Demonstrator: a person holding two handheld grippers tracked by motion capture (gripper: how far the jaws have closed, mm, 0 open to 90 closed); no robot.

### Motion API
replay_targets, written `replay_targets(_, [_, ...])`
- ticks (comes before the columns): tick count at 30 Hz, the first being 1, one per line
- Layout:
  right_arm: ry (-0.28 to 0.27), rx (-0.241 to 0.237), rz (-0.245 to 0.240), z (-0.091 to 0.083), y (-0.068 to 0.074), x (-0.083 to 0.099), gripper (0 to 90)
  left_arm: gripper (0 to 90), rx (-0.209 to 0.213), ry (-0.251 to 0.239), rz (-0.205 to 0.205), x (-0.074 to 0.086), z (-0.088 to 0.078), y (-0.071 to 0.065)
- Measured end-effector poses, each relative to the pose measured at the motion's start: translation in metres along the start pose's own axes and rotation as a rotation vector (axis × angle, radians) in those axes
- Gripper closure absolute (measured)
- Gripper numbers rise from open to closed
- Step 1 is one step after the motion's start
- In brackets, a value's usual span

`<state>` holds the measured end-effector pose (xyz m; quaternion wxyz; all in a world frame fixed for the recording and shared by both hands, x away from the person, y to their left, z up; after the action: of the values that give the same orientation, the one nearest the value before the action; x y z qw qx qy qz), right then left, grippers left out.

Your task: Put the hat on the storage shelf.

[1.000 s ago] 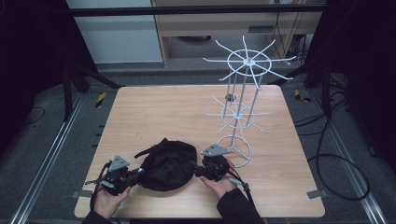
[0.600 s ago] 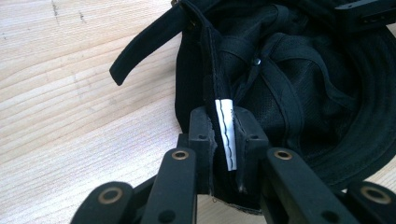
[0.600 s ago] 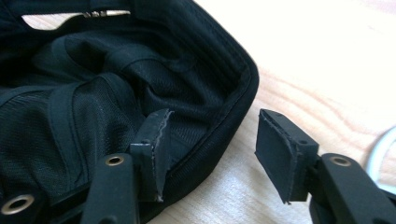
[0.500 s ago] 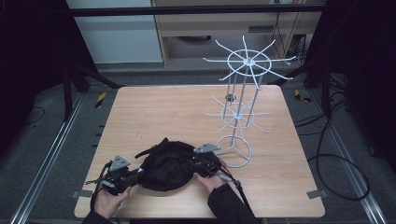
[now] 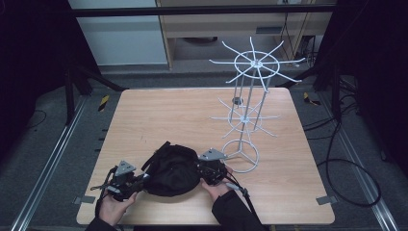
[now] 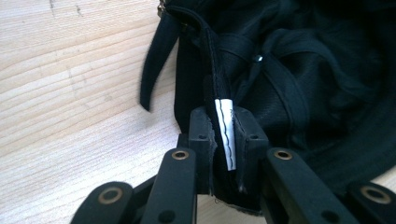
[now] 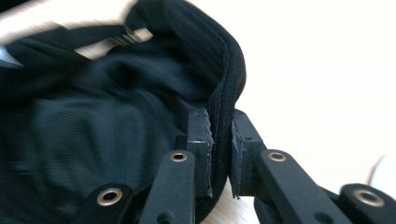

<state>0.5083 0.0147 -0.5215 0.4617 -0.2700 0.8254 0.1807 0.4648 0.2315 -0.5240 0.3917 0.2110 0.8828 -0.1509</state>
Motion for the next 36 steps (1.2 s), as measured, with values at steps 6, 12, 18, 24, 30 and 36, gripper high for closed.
replay_targets(6, [-0.135,-0.075,-0.077,-0.028,0.017,-0.023,82.0,78.7,0.009,-0.016,-0.055,-0.008,0.01,0.0])
replay_targets(12, [-0.178,-0.174,-0.176,-0.047,0.036,-0.035,82.2,78.1,-0.008,-0.035,-0.073,-0.02,0.026,0.0])
replay_targets(18, [-0.094,-0.223,-0.25,-0.044,0.052,-0.009,81.6,76.9,-0.01,-0.043,-0.066,-0.025,0.037,-0.001])
replay_targets(24, [-0.045,-0.232,-0.247,-0.037,0.057,0.014,79.5,73.2,-0.012,-0.056,-0.037,-0.026,0.037,-0.002])
replay_targets(30, [-0.04,-0.212,-0.229,-0.036,0.054,0.02,77.9,60.2,-0.019,-0.098,-0.039,-0.033,0.02,0.002])
replay_targets(36, [-0.033,-0.2,-0.213,-0.035,0.051,0.023,75.1,53.6,0.017,-0.18,-0.065,-0.046,-0.01,-0.004])
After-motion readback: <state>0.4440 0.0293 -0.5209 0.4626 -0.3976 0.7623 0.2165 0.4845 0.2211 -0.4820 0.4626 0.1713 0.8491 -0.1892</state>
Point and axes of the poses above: each handheld gripper's, and its own axes: z roughly forward along the jaws, x roughly out of its underside, y roughly to its left, the point moved 8 cm from there along z, roughly forward along the jaws, and after that the axes turned 4 degrees about -y, right-handed, at the moved point
